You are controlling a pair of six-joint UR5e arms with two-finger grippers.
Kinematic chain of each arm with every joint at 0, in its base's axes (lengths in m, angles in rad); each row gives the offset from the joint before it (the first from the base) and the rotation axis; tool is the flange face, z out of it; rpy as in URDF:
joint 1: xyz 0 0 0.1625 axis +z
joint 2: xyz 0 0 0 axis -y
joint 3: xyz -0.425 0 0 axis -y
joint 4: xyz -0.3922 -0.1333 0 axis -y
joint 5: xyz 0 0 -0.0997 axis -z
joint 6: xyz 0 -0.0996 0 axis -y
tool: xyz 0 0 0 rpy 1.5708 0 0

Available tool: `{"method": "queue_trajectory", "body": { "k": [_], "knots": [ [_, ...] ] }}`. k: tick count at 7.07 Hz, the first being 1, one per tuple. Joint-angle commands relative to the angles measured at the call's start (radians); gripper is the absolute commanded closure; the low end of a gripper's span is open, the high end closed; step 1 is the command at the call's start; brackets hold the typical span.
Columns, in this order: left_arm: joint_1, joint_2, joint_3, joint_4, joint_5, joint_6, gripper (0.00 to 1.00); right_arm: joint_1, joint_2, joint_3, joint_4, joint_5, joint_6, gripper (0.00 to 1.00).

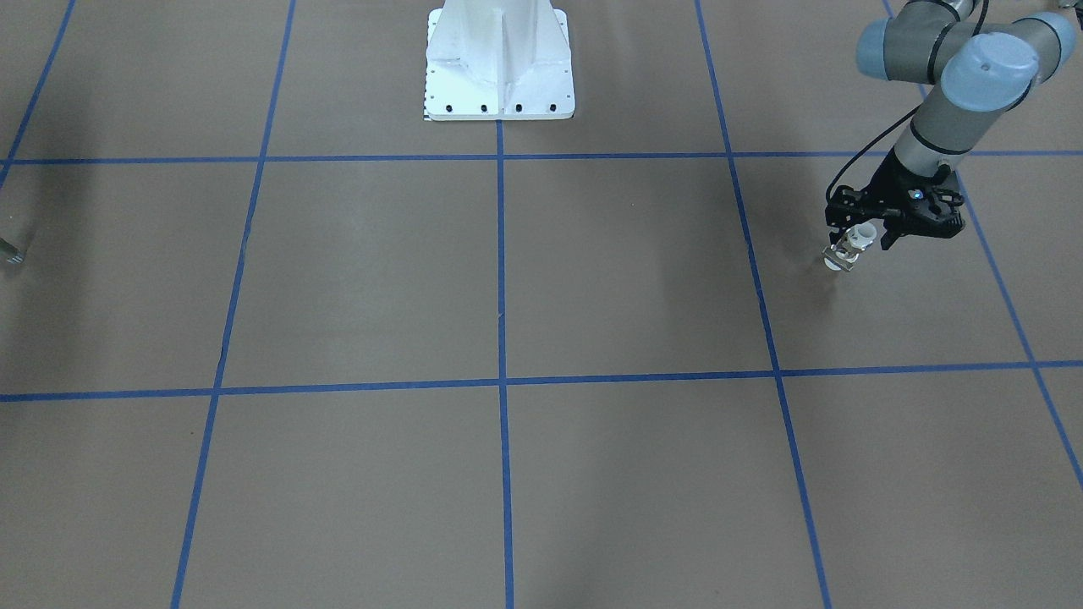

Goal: Assemble PPR valve and pipe with both arms
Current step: 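Reach the left gripper down and grasp the white PPR fitting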

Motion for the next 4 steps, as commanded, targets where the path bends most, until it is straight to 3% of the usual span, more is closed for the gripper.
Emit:
{"method": "queue_trajectory", "body": {
  "k": [1,2,4],
  "knots": [
    [0.01,0.021,-0.001,-0.003,0.001,0.001,0.75,0.0,0.001,0.001,0.0,0.0,-0.001,0.0],
    [0.011,0.024,-0.016,-0.003,-0.001,0.001,1.0,0.0,0.001,0.003,0.0,0.0,-0.001,0.0],
    [0.009,0.014,-0.096,0.041,-0.013,-0.006,1.0,0.0,0.001,0.003,0.0,0.001,0.001,0.0]
  ]
}}
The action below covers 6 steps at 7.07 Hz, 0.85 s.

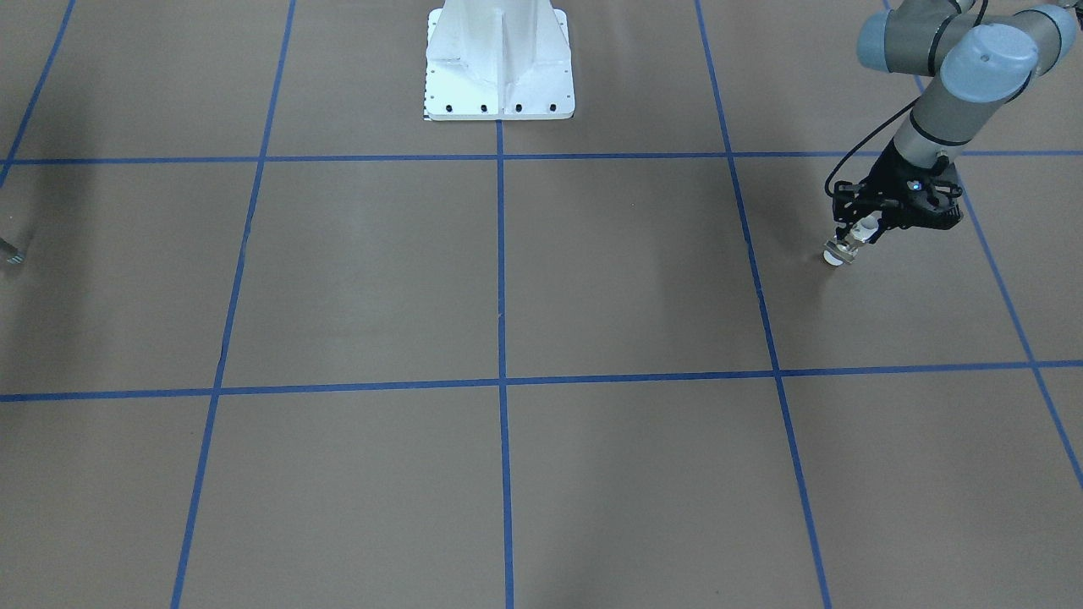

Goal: Assemble PPR valve and pipe with both arms
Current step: 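Carry the white fitting with the left gripper to the table center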

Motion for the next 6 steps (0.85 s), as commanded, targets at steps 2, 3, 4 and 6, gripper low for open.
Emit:
{"method": "queue_trajectory", "body": {
  "k": [2,3,4,6],
  "knots": [
    [0.002,-0.184,-0.137,0.364,-0.007,-0.016,1.0,0.0,0.0,-0.001,0.0,0.001,0.001,0.0],
    [0.005,-0.328,-0.127,0.511,-0.007,-0.052,1.0,0.0,0.0,-0.001,0.0,0.0,0.001,0.0],
    [0.019,-0.489,-0.084,0.624,-0.005,-0.135,1.0,0.0,0.0,-0.001,-0.002,0.0,0.001,0.0],
    [0.128,-0.732,0.073,0.688,0.005,-0.363,1.0,0.0,0.002,-0.006,0.0,0.0,0.001,0.0]
  ]
}}
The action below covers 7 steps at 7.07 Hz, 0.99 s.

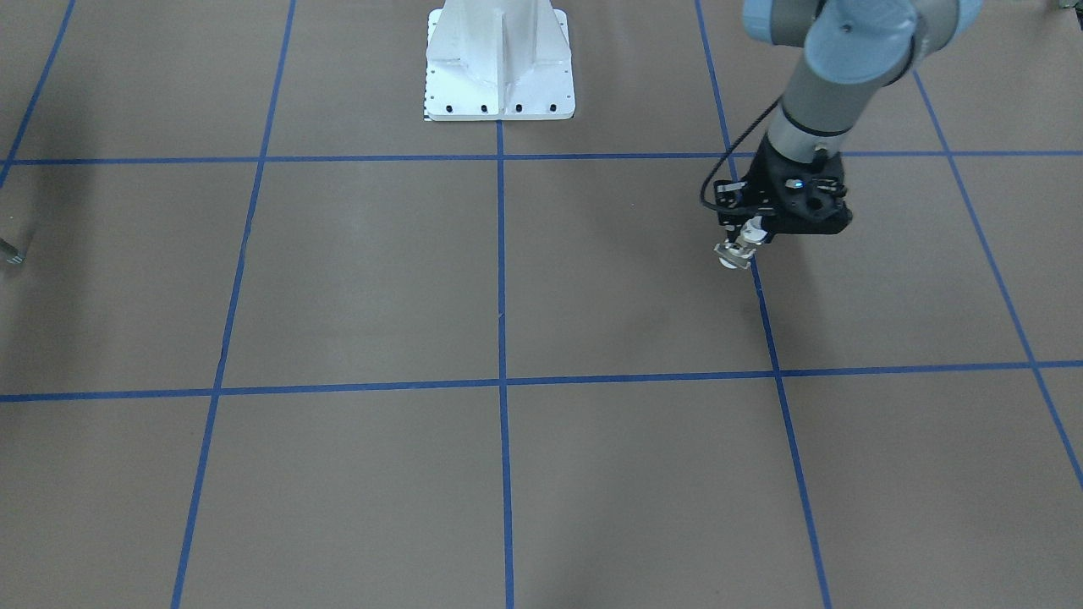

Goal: Assemble PPR valve and pipe with both arms
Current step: 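Carry the white fitting with the left gripper to the table center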

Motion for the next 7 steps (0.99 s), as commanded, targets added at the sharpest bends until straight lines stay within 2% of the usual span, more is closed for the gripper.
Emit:
{"method": "queue_trajectory", "body": {
  "k": [1,2,4,6,7],
  "knots": [
    [0.109,-0.284,0.214,0.035,0.049,-0.231,1.0,0.0,0.003,-0.004,0.0,0.0,0.0,0.0],
    [0.145,-0.412,0.357,0.011,0.068,-0.303,1.0,0.0,0.003,-0.005,-0.001,0.0,0.0,0.0],
    [0.18,-0.545,0.578,-0.115,0.1,-0.382,1.0,0.0,0.003,-0.007,-0.001,-0.002,0.0,0.0],
    [0.193,-0.561,0.65,-0.184,0.114,-0.383,1.0,0.0,0.004,-0.007,-0.001,0.0,0.0,0.0],
    [0.2,-0.557,0.651,-0.184,0.115,-0.377,0.9,0.0,0.004,-0.005,-0.001,0.0,0.0,0.0]
  ]
}}
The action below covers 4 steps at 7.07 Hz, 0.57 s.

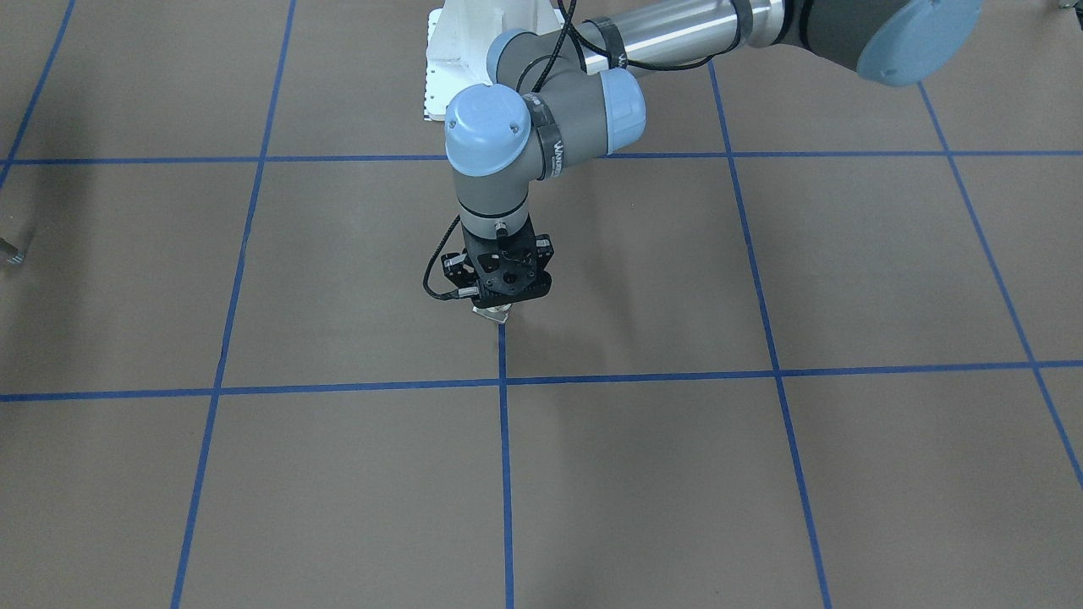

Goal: Assemble PPR valve and pipe with both arms
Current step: 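Carry the white fitting with the left gripper to the table center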

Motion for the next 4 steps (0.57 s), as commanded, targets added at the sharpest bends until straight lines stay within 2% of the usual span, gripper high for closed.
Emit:
{"method": "queue_trajectory", "body": {
  "k": [1,3,4],
  "knots": [
    [0.01,-0.001,0.015,-0.012,0.004,0.006,0.8,0.0,0.0,0.0,0.0,-0.001,0.0,0.0],
    [0.01,0.001,0.015,-0.011,0.008,0.014,0.73,0.0,0.002,0.001,0.001,0.0,0.002,0.0],
    [0.01,0.001,0.015,-0.011,0.008,0.014,0.48,0.0,0.002,0.001,0.0,0.0,0.002,0.0]
  ]
}}
